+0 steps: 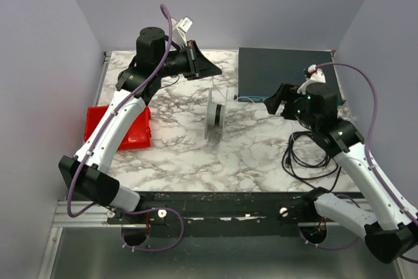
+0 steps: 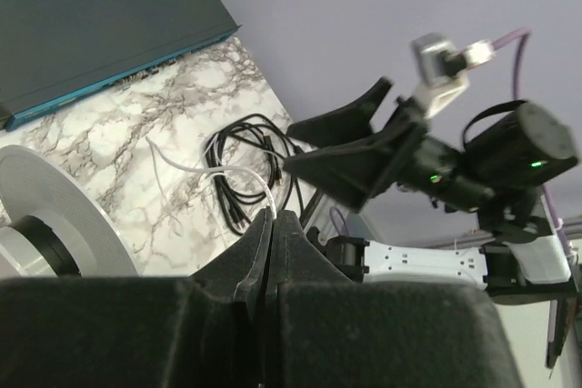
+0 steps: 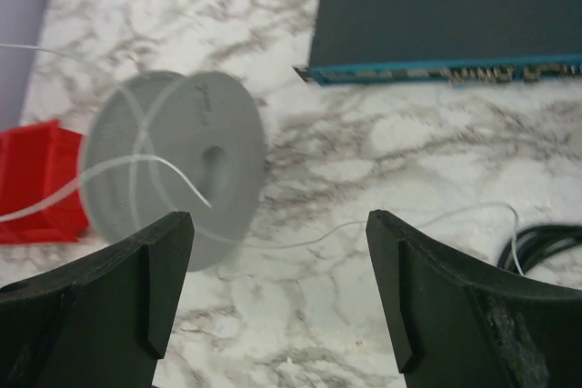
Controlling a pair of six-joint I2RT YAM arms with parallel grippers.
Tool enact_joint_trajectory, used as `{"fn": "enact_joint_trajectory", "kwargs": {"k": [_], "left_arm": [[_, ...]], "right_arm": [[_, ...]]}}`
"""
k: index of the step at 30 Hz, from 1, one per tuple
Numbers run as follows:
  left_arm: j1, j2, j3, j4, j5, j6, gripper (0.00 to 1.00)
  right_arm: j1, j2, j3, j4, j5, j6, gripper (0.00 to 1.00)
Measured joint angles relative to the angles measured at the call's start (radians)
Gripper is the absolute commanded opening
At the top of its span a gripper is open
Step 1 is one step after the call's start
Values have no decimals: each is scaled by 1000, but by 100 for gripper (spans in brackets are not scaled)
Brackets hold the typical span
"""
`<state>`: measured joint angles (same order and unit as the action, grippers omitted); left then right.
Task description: Wrap the cables
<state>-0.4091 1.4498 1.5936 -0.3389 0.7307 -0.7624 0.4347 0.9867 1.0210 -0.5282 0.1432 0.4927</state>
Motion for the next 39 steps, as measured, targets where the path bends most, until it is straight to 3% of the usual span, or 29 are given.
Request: {"fn": "enact_joint_trajectory", "kwargs": {"k": [4, 15, 31, 35, 39], "left_arm": [[-10, 24, 22, -8, 34, 39, 0], [-26, 54, 37, -17, 177, 86, 0], [-37, 69, 37, 53, 240, 41, 0], [-45, 71, 33, 74, 249, 27, 0], [-47, 71, 19, 104, 250, 12, 2]], "right_arm": [[0, -8, 77, 78, -81, -39, 84], [0, 227, 192, 305, -367, -168, 74], [109, 290, 239, 416, -451, -298, 70], [116, 307, 248, 415, -444, -313, 45], [116, 309, 251, 423, -423, -311, 1]]}}
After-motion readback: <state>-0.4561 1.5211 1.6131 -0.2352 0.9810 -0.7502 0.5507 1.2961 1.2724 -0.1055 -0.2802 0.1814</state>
